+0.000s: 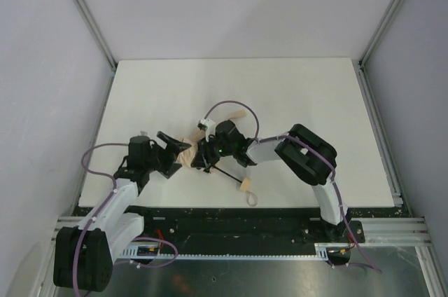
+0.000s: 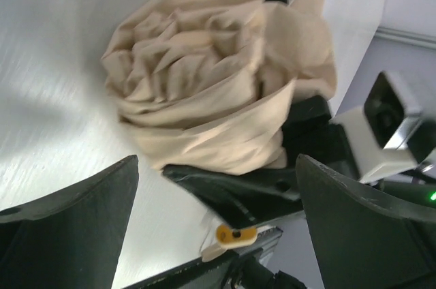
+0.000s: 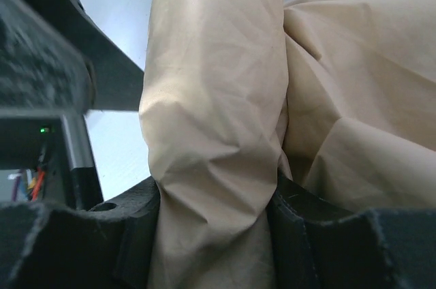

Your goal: Put away the umbrella

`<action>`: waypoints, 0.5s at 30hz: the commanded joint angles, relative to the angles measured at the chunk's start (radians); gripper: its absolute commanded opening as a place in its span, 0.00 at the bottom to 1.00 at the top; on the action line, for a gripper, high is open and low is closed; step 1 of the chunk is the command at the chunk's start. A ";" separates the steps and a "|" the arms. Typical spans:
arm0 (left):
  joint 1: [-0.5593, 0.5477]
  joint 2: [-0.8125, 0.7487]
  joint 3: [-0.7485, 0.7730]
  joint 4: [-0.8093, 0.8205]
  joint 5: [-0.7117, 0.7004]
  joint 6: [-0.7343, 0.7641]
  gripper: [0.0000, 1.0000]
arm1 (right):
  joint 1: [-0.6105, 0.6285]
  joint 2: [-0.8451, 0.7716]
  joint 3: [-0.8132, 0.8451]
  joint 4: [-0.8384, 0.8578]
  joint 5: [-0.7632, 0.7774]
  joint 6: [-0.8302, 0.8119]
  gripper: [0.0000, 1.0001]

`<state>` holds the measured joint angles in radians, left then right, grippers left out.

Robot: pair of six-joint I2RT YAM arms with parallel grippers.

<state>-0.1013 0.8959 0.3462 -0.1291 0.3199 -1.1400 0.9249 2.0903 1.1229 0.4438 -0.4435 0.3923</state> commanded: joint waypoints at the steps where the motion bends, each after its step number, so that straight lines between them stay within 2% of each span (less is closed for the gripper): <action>1: 0.004 -0.010 -0.057 0.010 0.083 -0.061 0.99 | -0.038 0.155 -0.057 -0.300 -0.130 0.084 0.00; 9: -0.036 0.101 0.008 0.040 0.002 -0.058 0.99 | -0.074 0.182 -0.039 -0.248 -0.223 0.118 0.00; 15: -0.108 0.137 0.037 0.066 -0.077 -0.127 0.99 | -0.087 0.194 -0.027 -0.235 -0.241 0.121 0.00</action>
<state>-0.1688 1.0309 0.3363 -0.1150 0.3077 -1.2098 0.8360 2.1708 1.1618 0.5110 -0.6994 0.4938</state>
